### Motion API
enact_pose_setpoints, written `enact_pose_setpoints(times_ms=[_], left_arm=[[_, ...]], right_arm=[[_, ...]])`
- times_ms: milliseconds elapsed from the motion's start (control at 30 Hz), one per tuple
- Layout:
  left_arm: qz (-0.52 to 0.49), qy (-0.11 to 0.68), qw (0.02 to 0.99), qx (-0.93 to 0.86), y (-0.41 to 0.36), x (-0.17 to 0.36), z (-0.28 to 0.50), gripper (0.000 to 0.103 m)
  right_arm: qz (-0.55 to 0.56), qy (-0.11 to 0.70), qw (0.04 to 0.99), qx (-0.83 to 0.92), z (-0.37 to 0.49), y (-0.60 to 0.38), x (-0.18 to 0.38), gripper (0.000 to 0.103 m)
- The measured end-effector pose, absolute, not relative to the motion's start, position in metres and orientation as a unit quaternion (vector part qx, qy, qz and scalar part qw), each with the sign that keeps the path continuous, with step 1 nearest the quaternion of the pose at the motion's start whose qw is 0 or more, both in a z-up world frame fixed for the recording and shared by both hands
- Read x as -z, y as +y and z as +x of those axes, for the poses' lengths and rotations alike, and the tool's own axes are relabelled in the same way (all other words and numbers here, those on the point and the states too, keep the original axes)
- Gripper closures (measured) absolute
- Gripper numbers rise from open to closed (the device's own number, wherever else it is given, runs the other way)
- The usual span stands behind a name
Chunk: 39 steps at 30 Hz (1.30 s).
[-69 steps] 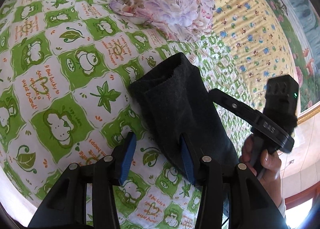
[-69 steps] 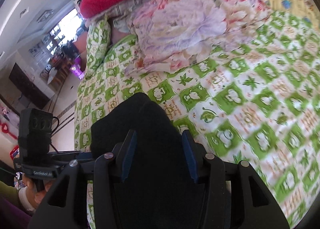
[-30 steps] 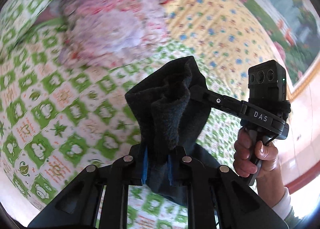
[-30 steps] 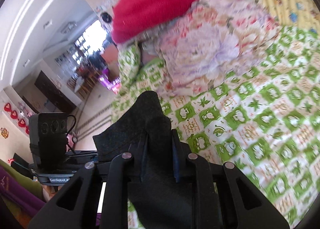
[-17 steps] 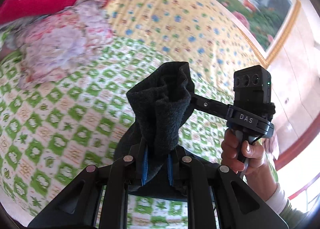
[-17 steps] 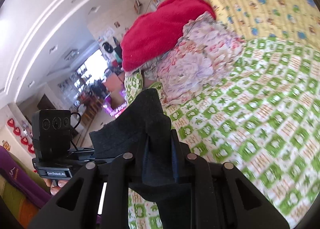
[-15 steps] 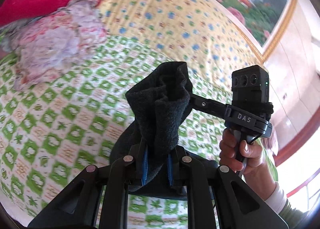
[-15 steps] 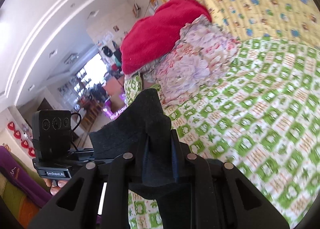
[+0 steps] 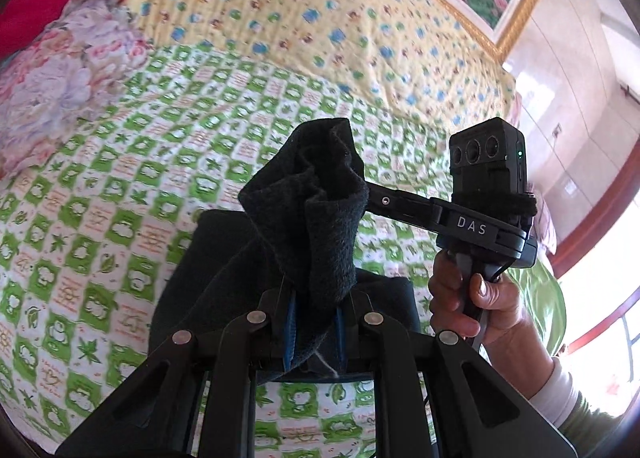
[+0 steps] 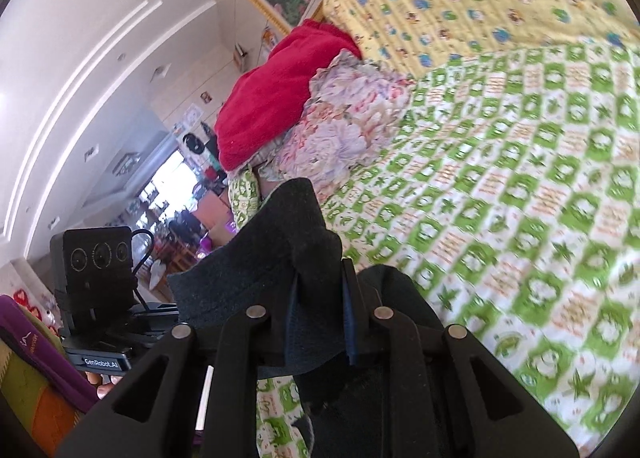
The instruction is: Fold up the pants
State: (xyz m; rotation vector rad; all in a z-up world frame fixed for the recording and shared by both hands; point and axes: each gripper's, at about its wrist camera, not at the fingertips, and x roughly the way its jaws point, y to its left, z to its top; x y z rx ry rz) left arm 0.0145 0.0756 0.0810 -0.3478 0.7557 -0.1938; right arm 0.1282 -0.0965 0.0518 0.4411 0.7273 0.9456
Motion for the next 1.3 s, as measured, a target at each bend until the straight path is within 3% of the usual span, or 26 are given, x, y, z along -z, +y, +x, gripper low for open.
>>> enact_pose_setpoints(times_ms=[1067, 1300], left_arm=[[-0.059, 0.387, 0.909, 0.143, -0.009, -0.048, 0.020, 0.088], [-0.030, 0.386, 0.909, 0.151, -0.022, -0.039, 0.021, 0.082]], right_arm=[[0.248, 0.342, 0.822, -0.382, 0.085, -0.163, -0.008, 0.082], [0.248, 0.357, 0.827, -0.356, 0.078, -0.173, -0.002, 0.080]])
